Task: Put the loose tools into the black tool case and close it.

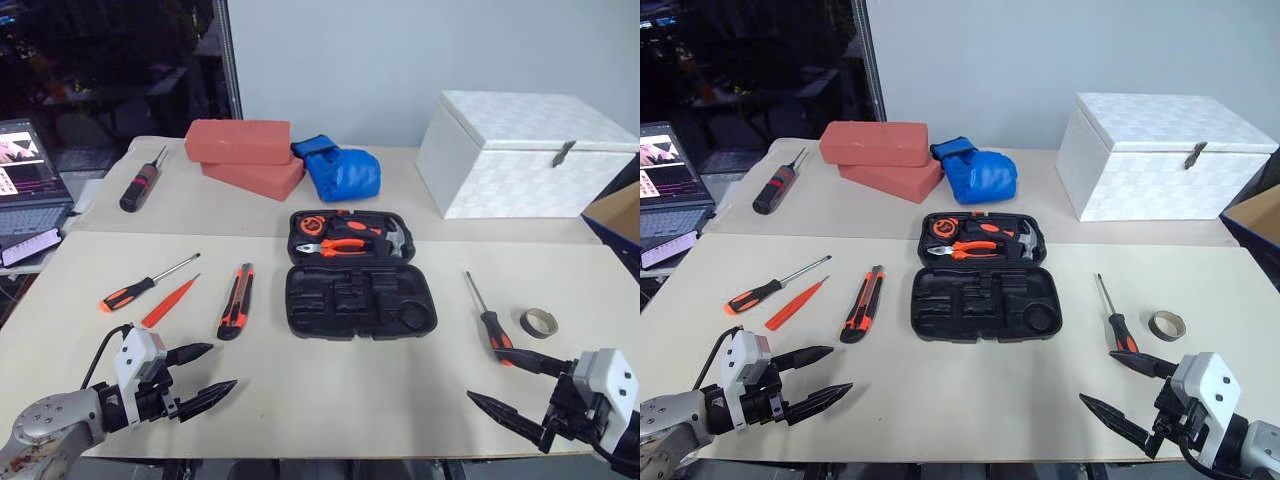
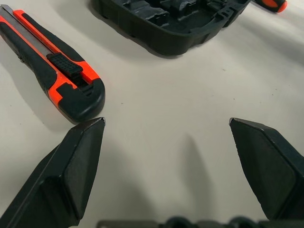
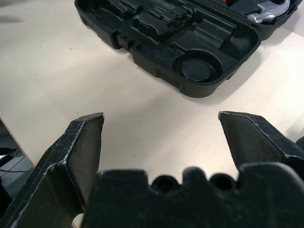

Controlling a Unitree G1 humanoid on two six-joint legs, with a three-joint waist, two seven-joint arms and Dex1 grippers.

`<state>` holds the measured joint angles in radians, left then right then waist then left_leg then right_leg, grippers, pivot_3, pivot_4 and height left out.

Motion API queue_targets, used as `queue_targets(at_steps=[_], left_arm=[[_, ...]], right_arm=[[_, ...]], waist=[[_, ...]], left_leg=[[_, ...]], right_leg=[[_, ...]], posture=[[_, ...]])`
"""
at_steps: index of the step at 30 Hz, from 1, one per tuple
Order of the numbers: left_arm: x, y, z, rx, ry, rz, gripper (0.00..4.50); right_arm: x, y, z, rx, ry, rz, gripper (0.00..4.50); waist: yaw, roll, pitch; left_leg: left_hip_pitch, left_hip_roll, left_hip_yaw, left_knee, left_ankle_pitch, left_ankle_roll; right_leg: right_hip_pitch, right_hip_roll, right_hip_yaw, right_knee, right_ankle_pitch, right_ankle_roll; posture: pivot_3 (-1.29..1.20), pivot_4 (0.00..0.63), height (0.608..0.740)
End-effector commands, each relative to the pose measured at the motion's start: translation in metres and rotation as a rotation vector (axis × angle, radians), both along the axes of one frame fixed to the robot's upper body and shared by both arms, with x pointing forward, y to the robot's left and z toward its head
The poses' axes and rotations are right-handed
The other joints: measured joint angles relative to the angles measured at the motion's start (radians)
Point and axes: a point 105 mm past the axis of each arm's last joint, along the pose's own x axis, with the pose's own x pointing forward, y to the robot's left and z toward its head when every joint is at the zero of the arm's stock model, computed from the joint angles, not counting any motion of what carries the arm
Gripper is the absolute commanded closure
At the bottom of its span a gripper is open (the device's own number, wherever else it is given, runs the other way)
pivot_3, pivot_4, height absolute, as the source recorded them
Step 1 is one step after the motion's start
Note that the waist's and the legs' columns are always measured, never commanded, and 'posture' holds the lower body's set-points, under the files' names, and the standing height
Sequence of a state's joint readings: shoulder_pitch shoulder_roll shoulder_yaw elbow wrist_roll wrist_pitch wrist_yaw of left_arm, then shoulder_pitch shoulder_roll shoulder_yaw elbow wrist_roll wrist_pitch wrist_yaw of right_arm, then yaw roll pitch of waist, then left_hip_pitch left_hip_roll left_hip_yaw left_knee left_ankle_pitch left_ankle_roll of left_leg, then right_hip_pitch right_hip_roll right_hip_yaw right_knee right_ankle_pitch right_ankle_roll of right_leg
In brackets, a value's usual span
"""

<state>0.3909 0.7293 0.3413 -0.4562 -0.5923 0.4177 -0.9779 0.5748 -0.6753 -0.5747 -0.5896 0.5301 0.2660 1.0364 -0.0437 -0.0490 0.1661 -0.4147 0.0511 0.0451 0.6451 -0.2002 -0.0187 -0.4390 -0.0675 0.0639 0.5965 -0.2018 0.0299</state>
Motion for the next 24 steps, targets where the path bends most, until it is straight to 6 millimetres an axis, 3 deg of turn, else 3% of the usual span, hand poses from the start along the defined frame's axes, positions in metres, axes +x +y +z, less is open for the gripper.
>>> queue_targets(at_steps=[1, 4, 6, 10, 14, 20, 24], left_arm=[[0.014, -0.003, 0.022, -0.051, -0.103, 0.083, 0.00], [0.042, 0.009, 0.047, -0.154, -0.168, 0.316, 0.00], [0.054, 0.024, 0.052, -0.178, -0.159, 0.453, 0.00], [0.068, 0.062, 0.054, -0.143, -0.079, 0.666, 0.00], [0.084, 0.097, 0.075, 0.045, -0.072, 0.619, 0.00], [0.097, 0.125, 0.082, 0.268, -0.033, 0.509, 0.00], [0.105, 0.138, 0.075, 0.375, 0.050, 0.436, 0.00]], right_arm=[[0.009, 0.007, 0.011, 0.020, -0.111, 0.013, 0.05], [0.028, 0.033, 0.029, 0.111, -0.244, 0.056, 0.05], [0.034, 0.046, 0.040, 0.155, -0.286, 0.086, 0.05], [0.029, 0.071, 0.054, 0.229, -0.294, 0.223, 0.05], [0.023, 0.094, 0.069, 0.242, -0.275, 0.400, 0.05], [0.028, 0.099, 0.071, 0.171, -0.278, 0.437, 0.05], [0.028, 0.100, 0.074, 0.171, -0.308, 0.419, 0.05]], waist=[[0.001, 0.000, 0.000], [0.004, -0.002, 0.001], [0.004, -0.003, 0.001], [0.006, -0.003, 0.001], [0.007, -0.008, 0.004], [0.009, -0.007, 0.004], [0.020, -0.010, 0.004]], left_leg=[[0.000, 0.000, 0.000, 0.000, 0.000, 0.000], [0.000, 0.000, 0.001, -0.001, 0.000, 0.000], [0.000, -0.001, 0.001, -0.001, 0.000, 0.001], [0.006, -0.002, 0.001, -0.001, 0.002, 0.003], [0.007, 0.000, -0.004, -0.002, 0.004, 0.007], [0.010, -0.001, -0.003, -0.002, 0.000, -0.001], [0.006, 0.000, -0.002, -0.002, 0.000, 0.000]], right_leg=[[0.000, 0.000, 0.000, 0.000, 0.000, 0.000], [0.000, 0.001, -0.001, 0.002, 0.001, 0.002], [0.000, 0.001, -0.001, 0.008, 0.002, 0.002], [0.001, 0.003, 0.001, 0.017, 0.002, 0.003], [-0.002, 0.009, 0.000, 0.026, -0.003, -0.002], [0.000, 0.006, 0.001, 0.022, -0.003, -0.004], [-0.001, 0.007, 0.001, 0.019, -0.003, -0.004]], posture=[[0.00, 0.150, 0.740], [0.00, 0.150, 0.740], [0.00, 0.150, 0.740], [0.00, 0.150, 0.740], [0.00, 0.150, 0.740], [0.00, 0.150, 0.740], [0.00, 0.150, 0.740]])
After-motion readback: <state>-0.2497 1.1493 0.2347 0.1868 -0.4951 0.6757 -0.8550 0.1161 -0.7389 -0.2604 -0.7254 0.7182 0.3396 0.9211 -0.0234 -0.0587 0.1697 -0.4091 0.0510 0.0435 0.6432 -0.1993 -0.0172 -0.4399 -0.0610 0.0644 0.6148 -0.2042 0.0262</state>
